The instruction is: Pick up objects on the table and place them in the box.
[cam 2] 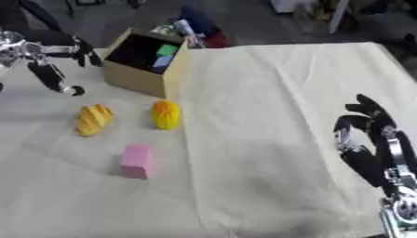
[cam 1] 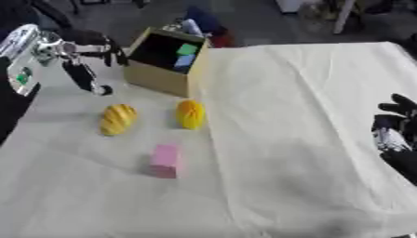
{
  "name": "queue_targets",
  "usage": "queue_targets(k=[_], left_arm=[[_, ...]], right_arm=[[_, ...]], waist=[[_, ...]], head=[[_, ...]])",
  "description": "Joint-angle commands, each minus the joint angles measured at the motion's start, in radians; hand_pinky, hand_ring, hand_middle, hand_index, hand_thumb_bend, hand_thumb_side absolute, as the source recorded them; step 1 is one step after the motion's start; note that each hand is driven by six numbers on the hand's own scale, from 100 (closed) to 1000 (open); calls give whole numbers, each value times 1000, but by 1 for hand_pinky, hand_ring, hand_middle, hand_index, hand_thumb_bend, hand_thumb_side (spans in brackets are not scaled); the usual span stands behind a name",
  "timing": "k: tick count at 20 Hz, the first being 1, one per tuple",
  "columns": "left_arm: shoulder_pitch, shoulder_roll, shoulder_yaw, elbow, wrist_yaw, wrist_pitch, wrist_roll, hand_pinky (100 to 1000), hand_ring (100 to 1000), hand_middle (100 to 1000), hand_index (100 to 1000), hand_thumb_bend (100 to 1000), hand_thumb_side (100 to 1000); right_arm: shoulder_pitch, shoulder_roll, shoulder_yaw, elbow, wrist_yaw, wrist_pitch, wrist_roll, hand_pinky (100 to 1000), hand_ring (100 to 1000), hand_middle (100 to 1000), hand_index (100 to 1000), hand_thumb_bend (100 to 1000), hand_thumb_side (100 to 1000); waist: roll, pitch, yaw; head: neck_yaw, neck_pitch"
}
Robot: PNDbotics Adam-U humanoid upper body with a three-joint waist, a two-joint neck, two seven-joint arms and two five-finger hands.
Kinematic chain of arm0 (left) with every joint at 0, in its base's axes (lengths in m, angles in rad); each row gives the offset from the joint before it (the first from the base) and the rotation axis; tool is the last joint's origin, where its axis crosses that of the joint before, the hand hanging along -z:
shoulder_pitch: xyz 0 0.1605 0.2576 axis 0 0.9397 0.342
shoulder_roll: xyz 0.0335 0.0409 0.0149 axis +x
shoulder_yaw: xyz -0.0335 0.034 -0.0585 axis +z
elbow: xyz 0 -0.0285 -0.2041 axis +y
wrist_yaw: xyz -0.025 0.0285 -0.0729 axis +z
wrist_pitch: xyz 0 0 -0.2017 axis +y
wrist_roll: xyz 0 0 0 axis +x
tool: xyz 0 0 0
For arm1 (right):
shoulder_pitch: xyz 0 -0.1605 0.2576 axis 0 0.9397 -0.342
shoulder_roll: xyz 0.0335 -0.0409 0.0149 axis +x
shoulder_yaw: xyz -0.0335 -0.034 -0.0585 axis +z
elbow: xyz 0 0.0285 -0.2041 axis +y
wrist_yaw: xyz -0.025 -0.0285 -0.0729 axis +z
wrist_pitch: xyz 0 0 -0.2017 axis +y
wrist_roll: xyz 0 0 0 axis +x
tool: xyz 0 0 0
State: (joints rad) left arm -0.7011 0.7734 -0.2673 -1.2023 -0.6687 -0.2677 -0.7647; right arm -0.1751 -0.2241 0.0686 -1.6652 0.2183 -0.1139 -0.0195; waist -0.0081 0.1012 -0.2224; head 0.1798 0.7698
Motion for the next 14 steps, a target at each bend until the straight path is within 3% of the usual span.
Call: queue_targets(k=[1, 9, 14], left_arm=[[-7, 29, -17, 9, 24, 0, -37, 767, 708, 745, 839, 432, 187], [2, -27, -43, 123, -21, -22, -67, 766, 710, 748, 841, 475, 206], [8, -56, -32, 178, -65, -34, 38, 758, 704, 742, 838, 480, 201]], right_arm=[[-7, -14, -5, -11, 4, -2, -1, 856, 772, 789, 941, 100, 436], [-7, -13, -6, -8, 1, -1, -2, 856, 772, 789, 941, 100, 436], [-9, -10, -6, -9, 1, -2, -1, 856, 773, 790, 941, 100, 436]], waist=[[5, -22, -1], [4, -20, -2], [2, -17, -5]], head=[[-3, 0], [-2, 0], [1, 0]])
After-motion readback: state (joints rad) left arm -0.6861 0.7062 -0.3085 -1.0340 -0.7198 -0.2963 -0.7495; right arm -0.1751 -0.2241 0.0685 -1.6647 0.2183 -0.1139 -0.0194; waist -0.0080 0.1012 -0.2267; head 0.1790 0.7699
